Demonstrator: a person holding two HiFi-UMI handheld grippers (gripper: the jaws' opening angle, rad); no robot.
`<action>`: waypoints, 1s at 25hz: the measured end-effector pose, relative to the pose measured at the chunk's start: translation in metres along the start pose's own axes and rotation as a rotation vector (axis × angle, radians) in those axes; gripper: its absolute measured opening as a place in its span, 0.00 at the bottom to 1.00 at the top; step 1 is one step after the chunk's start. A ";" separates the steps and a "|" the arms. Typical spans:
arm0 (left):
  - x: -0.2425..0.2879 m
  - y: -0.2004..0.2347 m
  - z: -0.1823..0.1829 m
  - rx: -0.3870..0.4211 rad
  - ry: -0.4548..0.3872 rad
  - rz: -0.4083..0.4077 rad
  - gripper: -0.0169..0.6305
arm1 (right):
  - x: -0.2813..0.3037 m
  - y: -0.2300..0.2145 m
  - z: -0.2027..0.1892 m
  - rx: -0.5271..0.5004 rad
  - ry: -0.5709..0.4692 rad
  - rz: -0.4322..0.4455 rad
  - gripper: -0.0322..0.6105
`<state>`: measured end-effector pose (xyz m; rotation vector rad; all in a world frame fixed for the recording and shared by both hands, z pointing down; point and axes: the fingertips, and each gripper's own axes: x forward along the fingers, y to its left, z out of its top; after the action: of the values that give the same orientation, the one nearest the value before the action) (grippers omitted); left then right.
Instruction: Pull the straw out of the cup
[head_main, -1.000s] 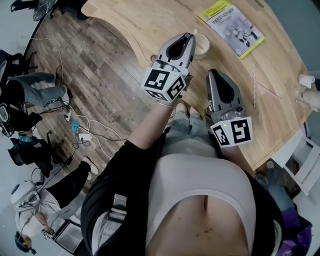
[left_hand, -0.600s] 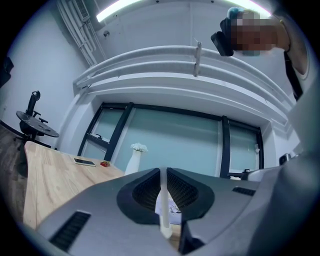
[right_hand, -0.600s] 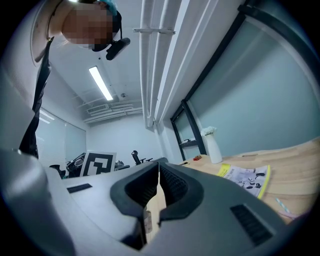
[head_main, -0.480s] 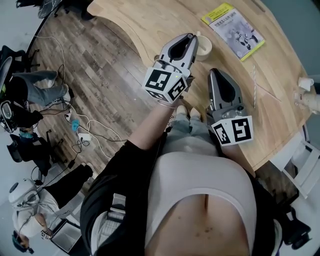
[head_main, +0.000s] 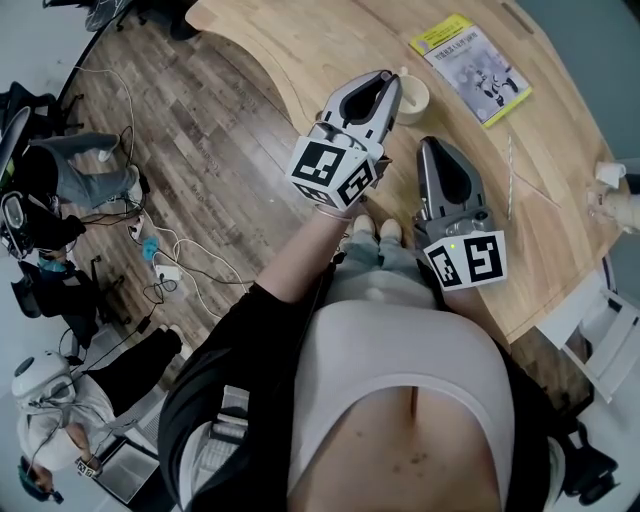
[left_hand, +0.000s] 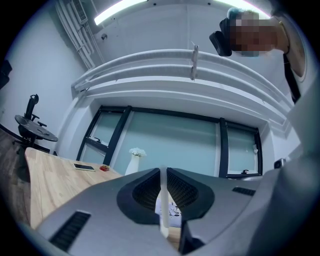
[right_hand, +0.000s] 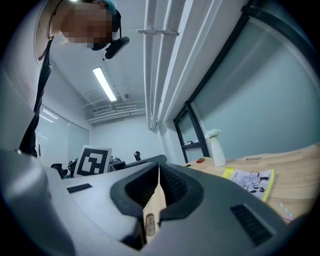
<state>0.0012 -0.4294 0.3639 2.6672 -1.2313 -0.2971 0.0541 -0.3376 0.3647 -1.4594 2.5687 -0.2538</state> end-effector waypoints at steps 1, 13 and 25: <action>-0.002 0.000 0.001 -0.001 -0.002 0.002 0.09 | 0.000 0.000 0.000 -0.001 -0.001 0.000 0.10; -0.028 -0.001 0.012 -0.004 -0.013 0.028 0.09 | 0.004 0.006 0.006 -0.013 -0.015 0.006 0.10; -0.052 0.012 0.029 -0.018 -0.034 0.045 0.09 | 0.014 0.014 0.007 -0.028 -0.018 0.011 0.10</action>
<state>-0.0485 -0.4000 0.3443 2.6263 -1.2899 -0.3457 0.0367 -0.3428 0.3534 -1.4497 2.5759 -0.2025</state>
